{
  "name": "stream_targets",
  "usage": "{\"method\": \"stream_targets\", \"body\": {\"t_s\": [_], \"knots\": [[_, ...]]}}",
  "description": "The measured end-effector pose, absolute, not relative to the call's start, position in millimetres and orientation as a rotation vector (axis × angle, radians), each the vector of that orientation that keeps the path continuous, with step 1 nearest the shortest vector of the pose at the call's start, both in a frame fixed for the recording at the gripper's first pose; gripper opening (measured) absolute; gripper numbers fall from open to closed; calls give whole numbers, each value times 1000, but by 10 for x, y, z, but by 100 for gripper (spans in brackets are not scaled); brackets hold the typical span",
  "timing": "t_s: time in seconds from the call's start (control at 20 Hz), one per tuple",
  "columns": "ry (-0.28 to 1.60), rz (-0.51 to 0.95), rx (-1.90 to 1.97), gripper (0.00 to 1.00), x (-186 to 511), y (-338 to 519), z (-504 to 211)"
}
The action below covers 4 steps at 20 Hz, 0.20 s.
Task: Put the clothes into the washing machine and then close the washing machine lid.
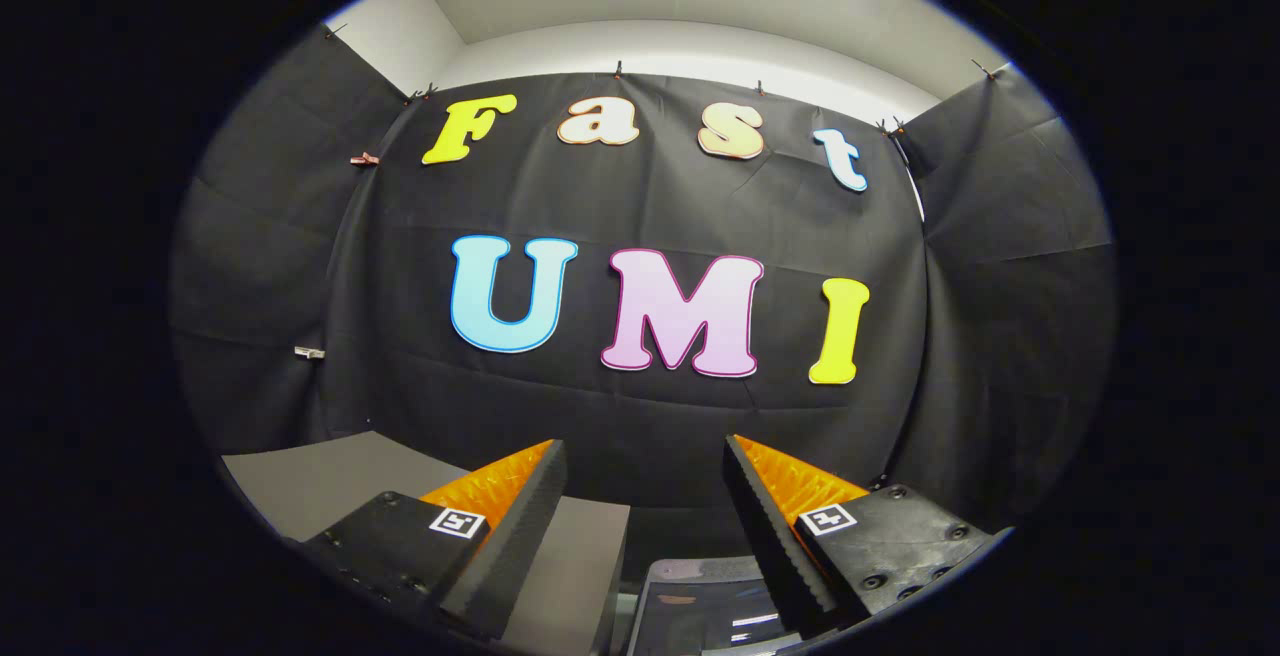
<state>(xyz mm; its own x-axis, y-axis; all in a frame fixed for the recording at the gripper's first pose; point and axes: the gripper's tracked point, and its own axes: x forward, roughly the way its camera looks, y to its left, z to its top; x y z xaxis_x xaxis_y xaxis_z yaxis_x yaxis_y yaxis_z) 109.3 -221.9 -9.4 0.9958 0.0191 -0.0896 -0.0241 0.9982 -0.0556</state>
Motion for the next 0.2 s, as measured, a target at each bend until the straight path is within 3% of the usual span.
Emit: {"method": "stream_targets", "body": {"t_s": [0.2], "knots": [[88, 22, -56, 98, 1090, -2221, -87]]}}
